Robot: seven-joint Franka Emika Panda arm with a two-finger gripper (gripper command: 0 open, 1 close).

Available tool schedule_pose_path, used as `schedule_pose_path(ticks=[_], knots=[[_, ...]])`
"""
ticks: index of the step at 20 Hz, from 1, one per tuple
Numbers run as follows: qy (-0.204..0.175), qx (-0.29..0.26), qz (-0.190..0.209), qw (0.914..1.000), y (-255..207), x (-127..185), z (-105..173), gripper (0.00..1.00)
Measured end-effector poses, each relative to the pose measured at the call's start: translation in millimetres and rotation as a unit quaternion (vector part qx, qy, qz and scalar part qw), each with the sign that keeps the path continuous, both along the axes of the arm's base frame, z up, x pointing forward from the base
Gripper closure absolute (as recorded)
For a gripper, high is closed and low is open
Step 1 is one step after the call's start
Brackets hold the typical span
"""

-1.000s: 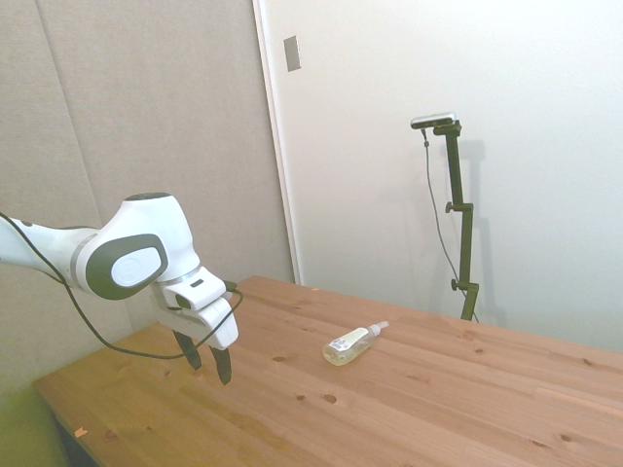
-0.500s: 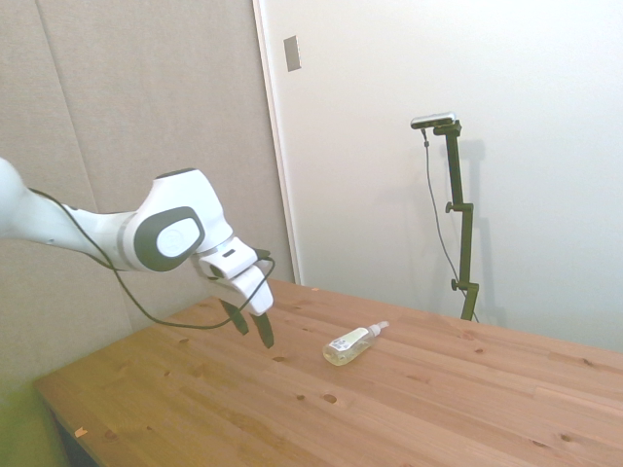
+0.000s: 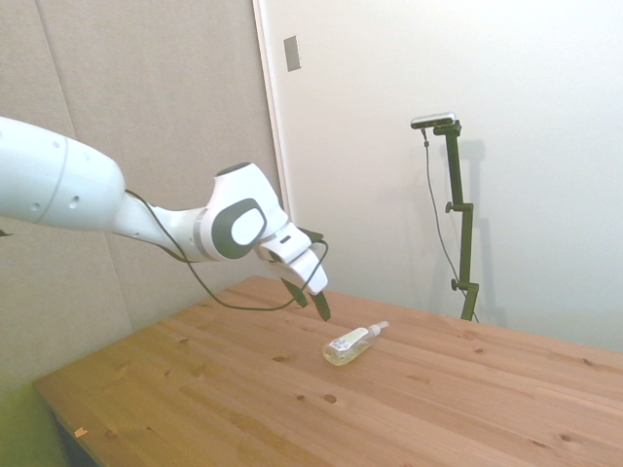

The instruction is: Stand the sanitizer

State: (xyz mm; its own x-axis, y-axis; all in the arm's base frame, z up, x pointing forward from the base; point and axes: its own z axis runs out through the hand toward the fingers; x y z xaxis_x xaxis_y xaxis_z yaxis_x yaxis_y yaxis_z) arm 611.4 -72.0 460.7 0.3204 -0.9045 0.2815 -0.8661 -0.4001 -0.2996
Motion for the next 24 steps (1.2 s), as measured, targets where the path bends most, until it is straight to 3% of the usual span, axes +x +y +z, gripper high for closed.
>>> schedule_pose_path(ticks=[5, 12, 16, 24], knots=[[-0.029, -0.009, -0.019, 0.9994, -32.4, 54.1, -33.7, 0.0], [-0.031, 0.009, -0.023, 0.9992, -34.4, 106.3, -71.8, 0.0], [-0.003, 0.016, -0.022, 0.9996, -35.9, 122.5, -89.3, 0.0], [0.01, 0.016, -0.033, 0.9993, -46.4, 137.2, -96.3, 0.0]])
